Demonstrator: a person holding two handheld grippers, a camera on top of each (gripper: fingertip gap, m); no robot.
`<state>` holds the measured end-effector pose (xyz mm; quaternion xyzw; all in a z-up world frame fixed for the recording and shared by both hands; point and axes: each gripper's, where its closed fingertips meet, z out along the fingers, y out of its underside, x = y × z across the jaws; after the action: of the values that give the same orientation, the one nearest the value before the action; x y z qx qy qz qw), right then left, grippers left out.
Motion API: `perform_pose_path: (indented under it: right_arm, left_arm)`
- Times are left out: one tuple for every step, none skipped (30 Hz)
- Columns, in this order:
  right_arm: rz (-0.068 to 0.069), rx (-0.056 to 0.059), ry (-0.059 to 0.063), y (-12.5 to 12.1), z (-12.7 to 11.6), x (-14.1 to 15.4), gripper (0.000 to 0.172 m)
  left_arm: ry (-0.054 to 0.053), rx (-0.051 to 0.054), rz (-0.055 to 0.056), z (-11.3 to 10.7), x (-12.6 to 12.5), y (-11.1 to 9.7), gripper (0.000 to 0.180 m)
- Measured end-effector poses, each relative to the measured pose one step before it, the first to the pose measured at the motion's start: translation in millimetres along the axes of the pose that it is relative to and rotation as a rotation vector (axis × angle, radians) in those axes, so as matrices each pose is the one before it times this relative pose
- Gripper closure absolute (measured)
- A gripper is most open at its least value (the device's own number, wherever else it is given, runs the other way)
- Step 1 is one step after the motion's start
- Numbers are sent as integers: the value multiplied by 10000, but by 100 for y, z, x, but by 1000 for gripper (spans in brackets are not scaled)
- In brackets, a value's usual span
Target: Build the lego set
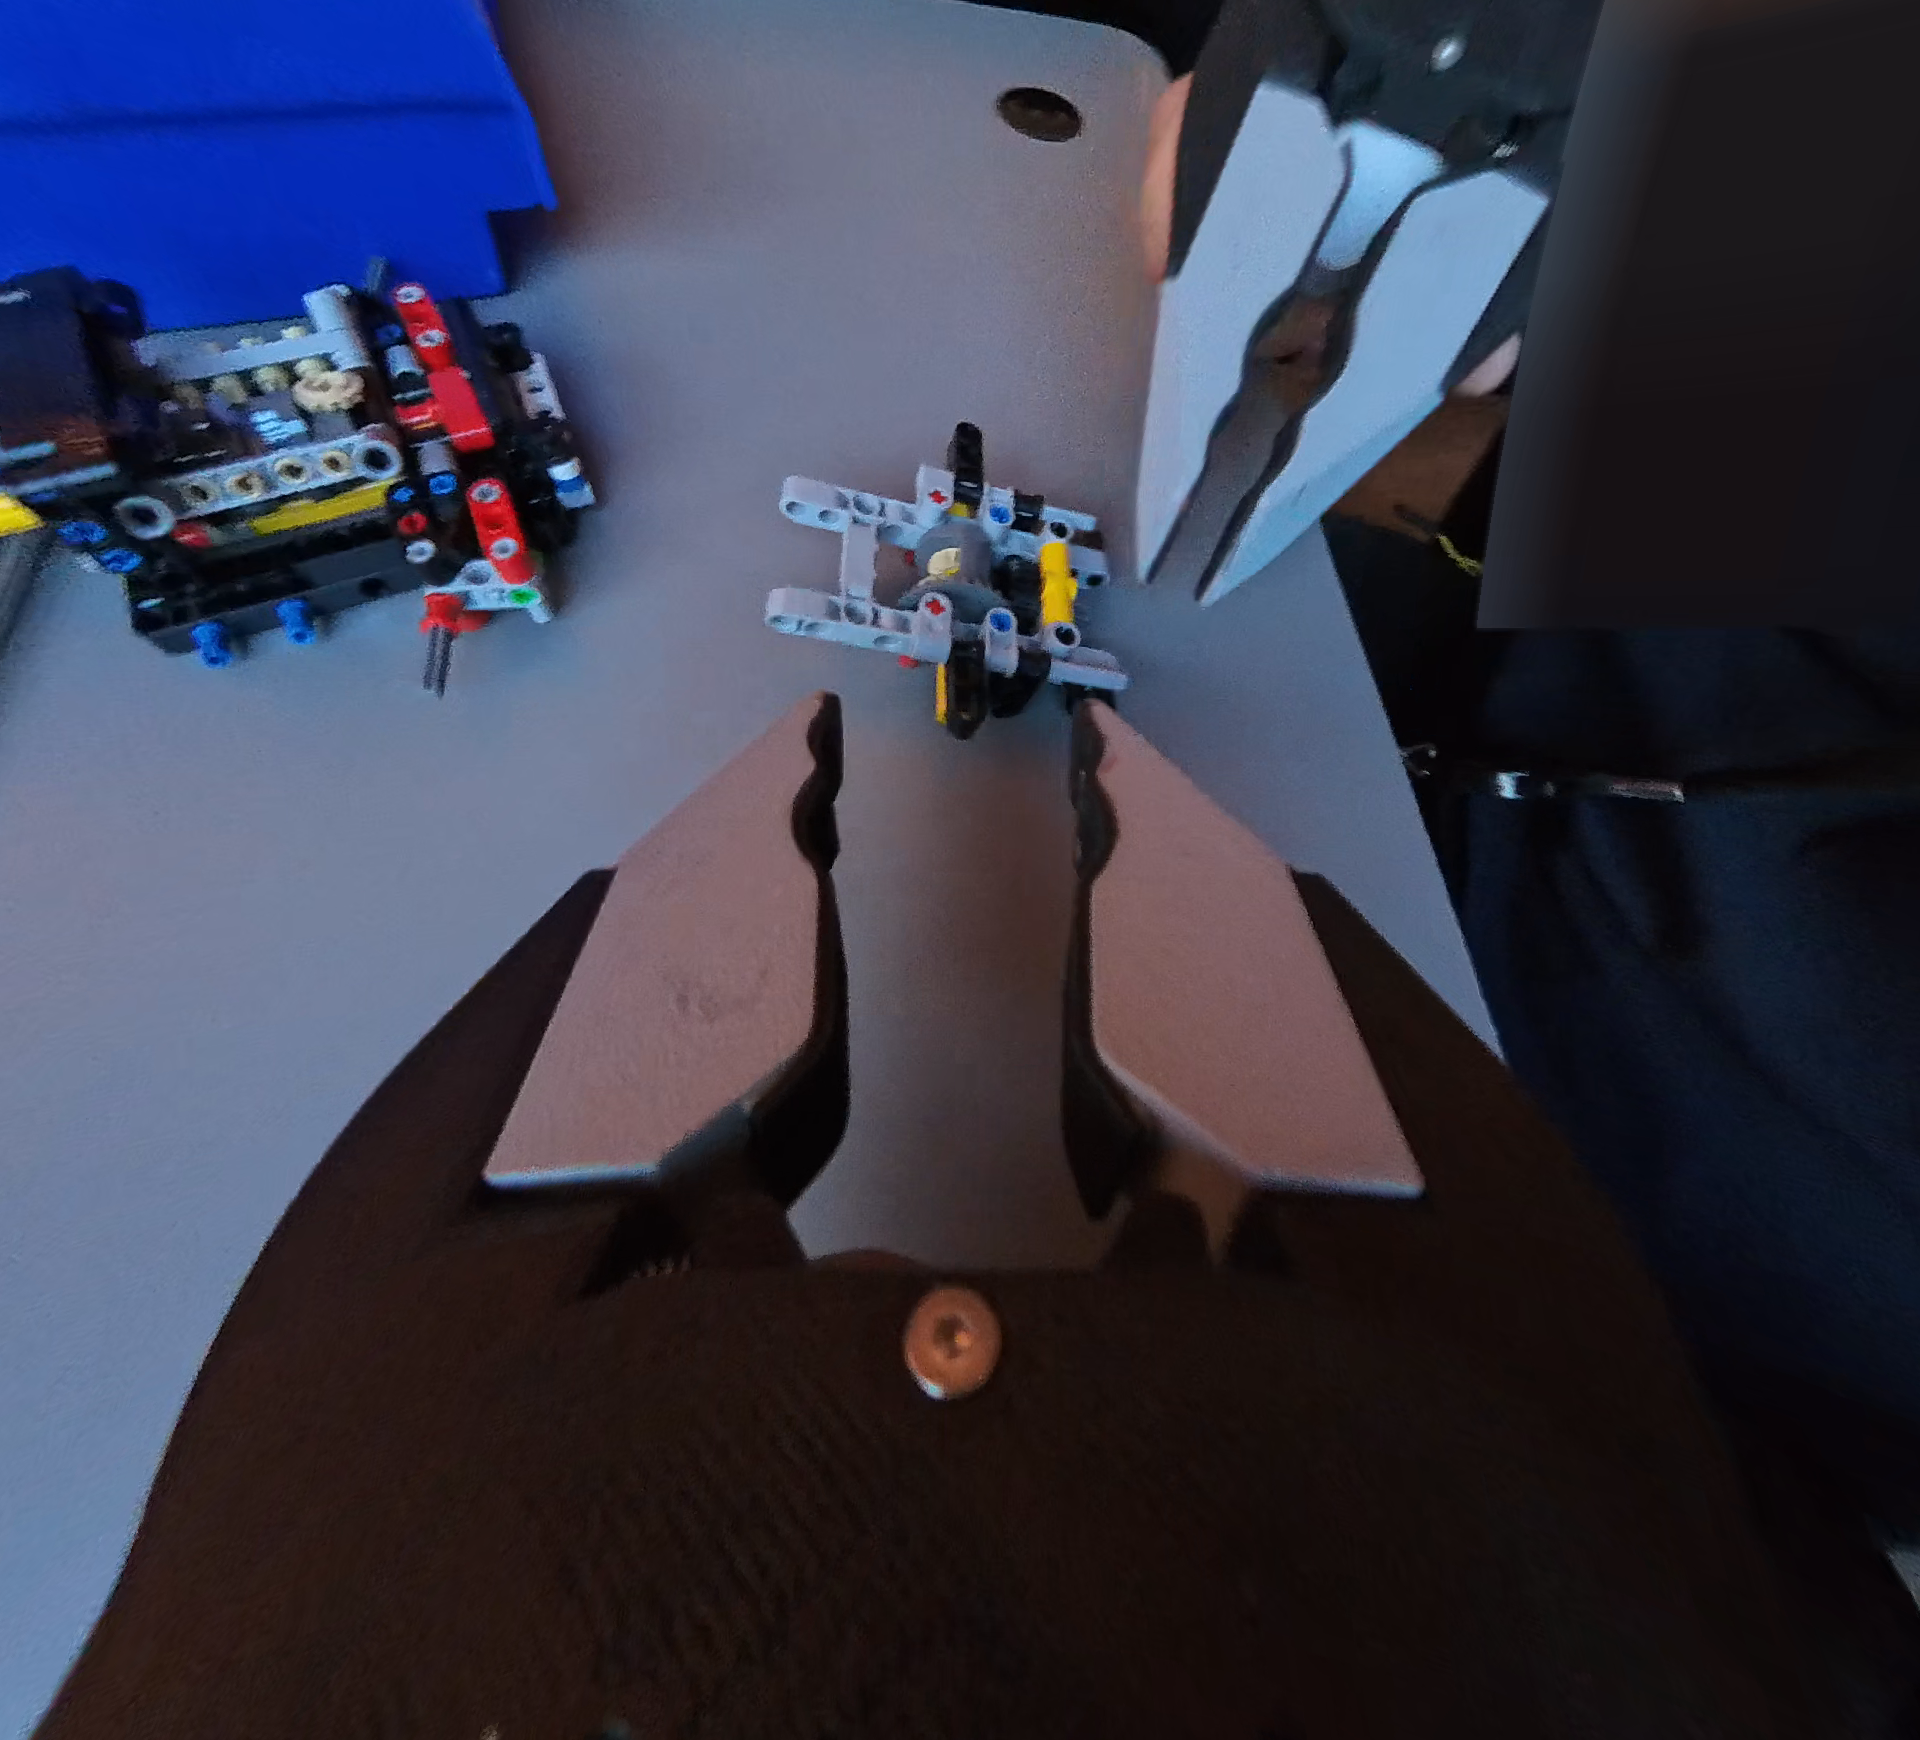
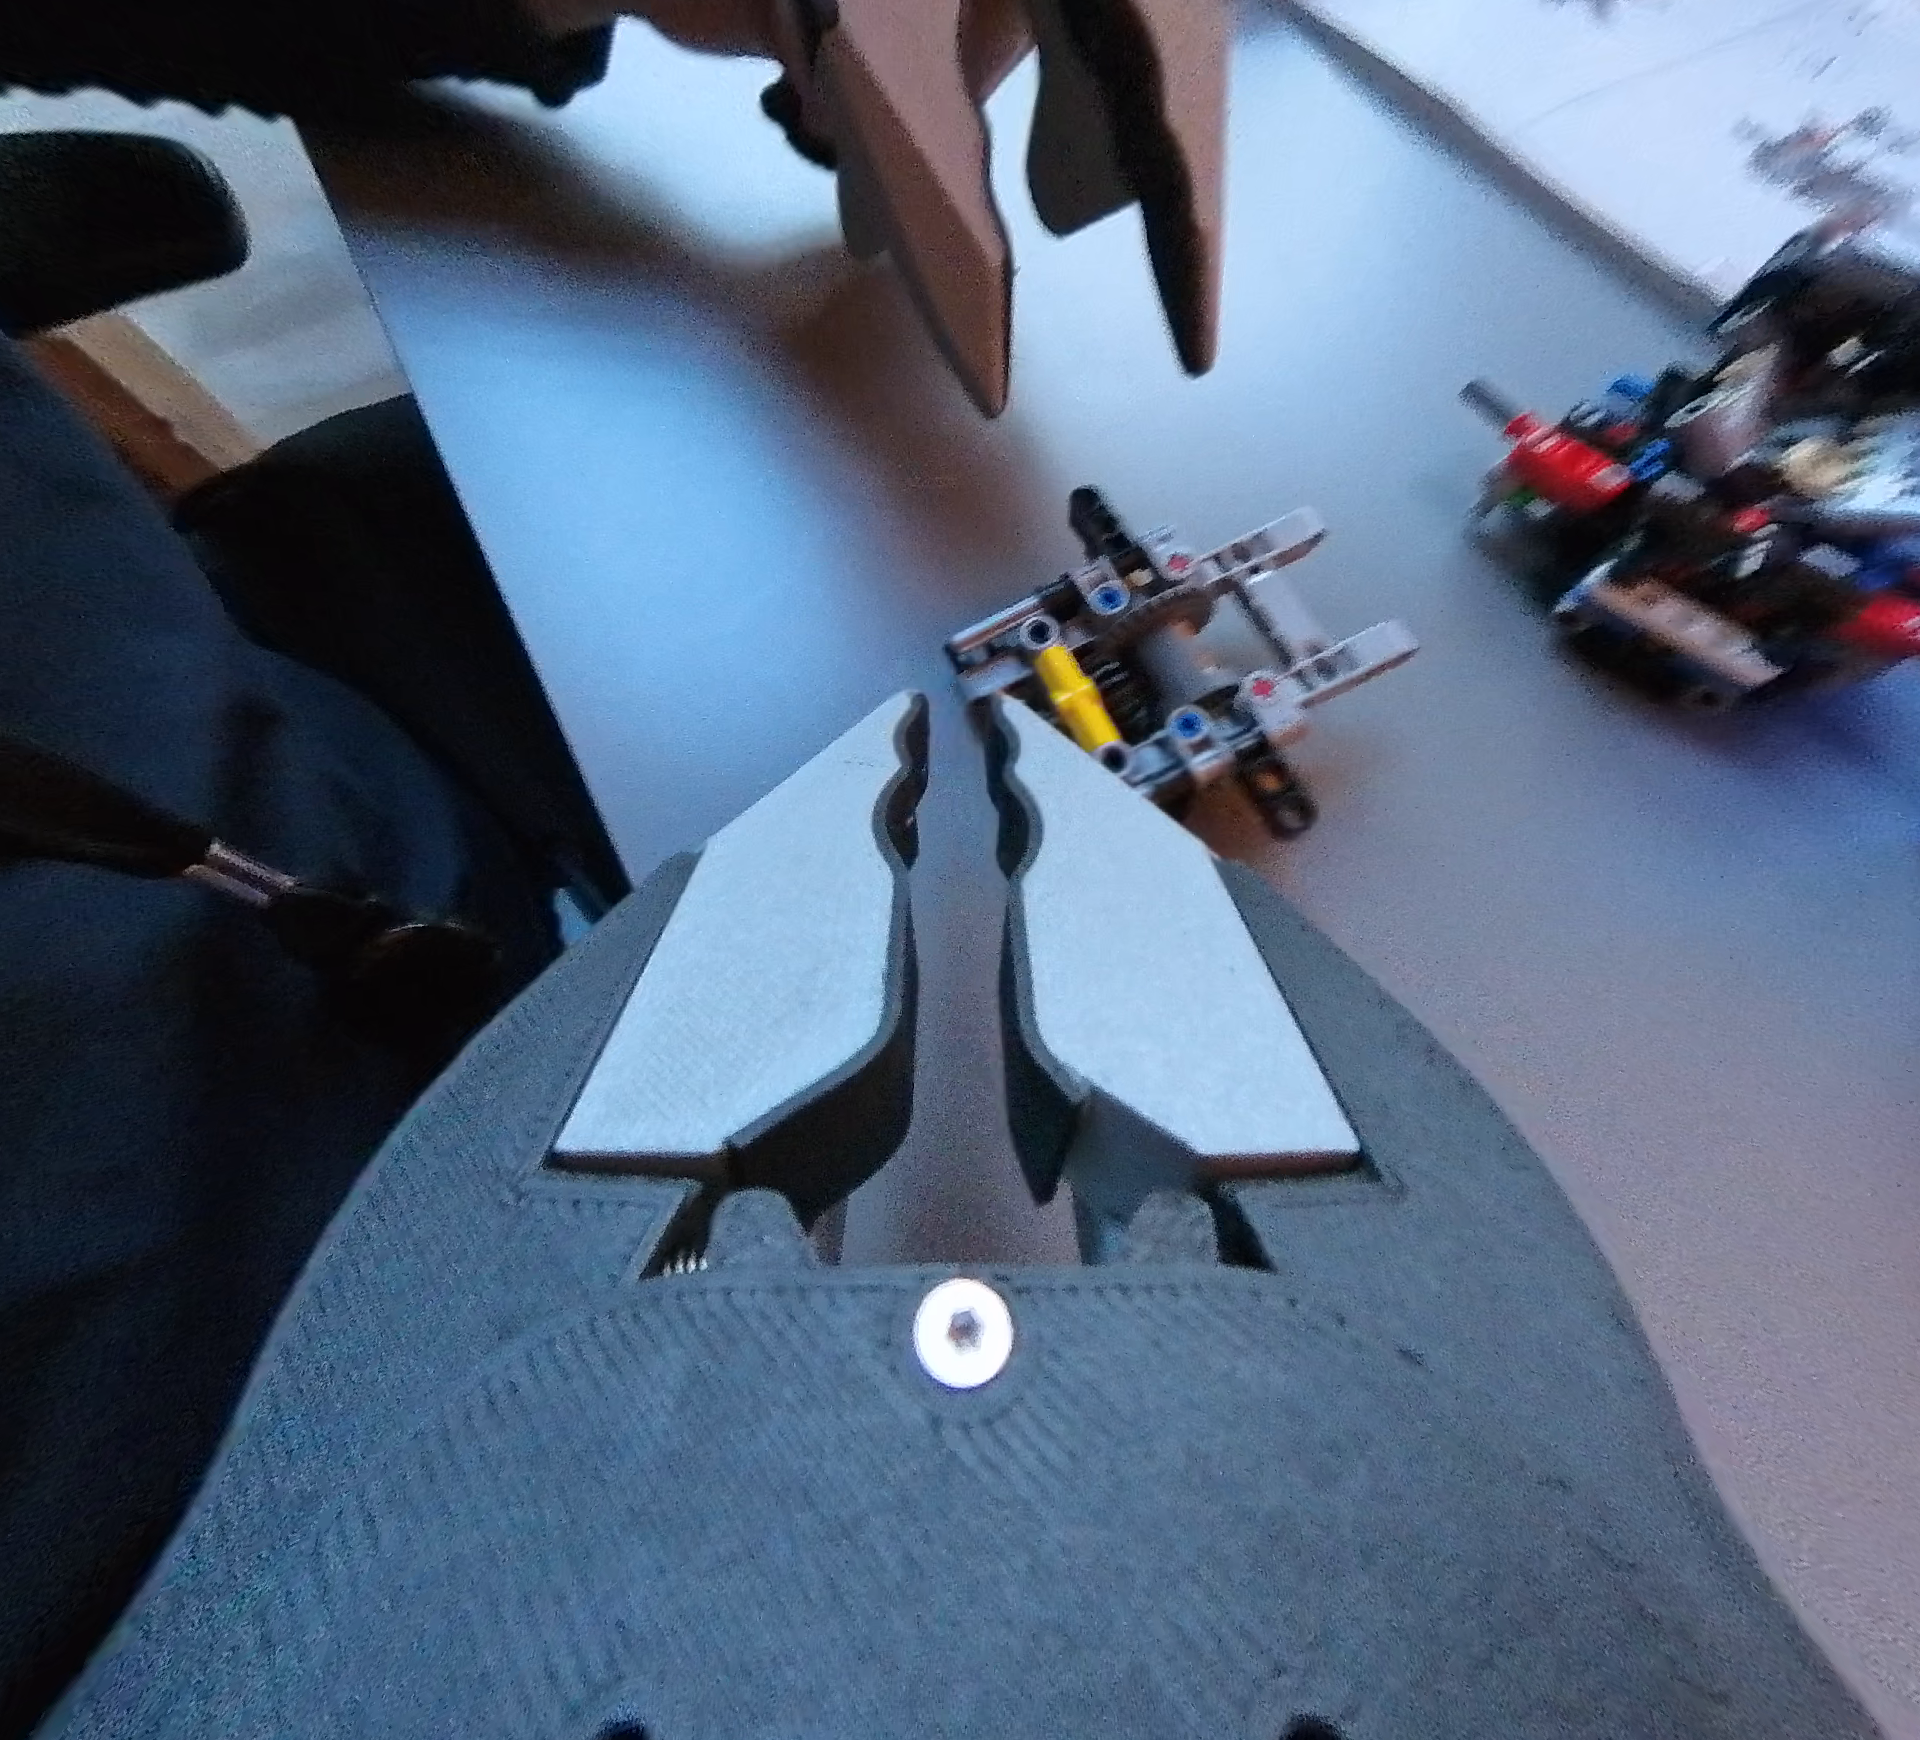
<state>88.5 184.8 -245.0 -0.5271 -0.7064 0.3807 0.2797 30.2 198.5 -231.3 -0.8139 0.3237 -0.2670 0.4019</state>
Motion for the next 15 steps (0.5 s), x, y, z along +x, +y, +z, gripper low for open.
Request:
perform_pose_path:
  right_arm:
    - [305, -139, -97, 382, 294, -356, 164]
    - [232, -75, -40, 267, 255, -224, 164]
    - [171, -72, 35, 200, 192, -82, 164]
    - [56, -52, 69, 78, 88, -35, 163]
    - [-37, 22, 104, -72, 24, 2, 164]
    - [-64, 24, 93, -80, 13, -7, 164]
    - [-68, -54, 40, 23, 64, -22, 164]
    - [-82, -131, 34, 164, 109, 29, 164]
    - [-94, -199, 93, 295, 118, 191, 163]
    - [-91, -208, 126, 338, 93, 337, 162]
    - [-57, -162, 78, 283, 48, 327, 161]
    - [-15, -89, 10, 164, -48, 298, 161]
    - [-25, -45, 5, 102, -106, 324, 162]
    - [-66, -51, 63, 139, -128, 436, 162]
    - [-89, -94, 149, 220, -119, 586, 161]
  left_arm:
    - [384, -98, 41, 142, 189, -157, 141]
    - [299, -65, 111, 160, 129, -215, 142]
    - [221, -50, 131, 168, 33, -254, 143]
    - [236, -17, 109, 161, 84, -314, 144]
    - [348, -26, 59, 167, 280, -262, 146]
    - [238, -95, -63, 212, 133, -115, 146]
    - [123, -224, -161, 260, -34, 164, 146]
    - [180, -266, -130, 289, 122, 331, 146]
    - [98, -157, -73, 292, 107, 282, 146]
    - [-79, -66, -46, 254, -46, 219, 146]
    - [-94, -42, -10, 199, -28, 222, 146]
    - [-11, -12, -5, 136, 140, 185, 146]
    - [-52, 40, -57, 87, 106, 108, 145]
    - [-29, 76, -72, 48, 148, 40, 145]
    - [88, 90, -70, 32, 336, 8, 145]
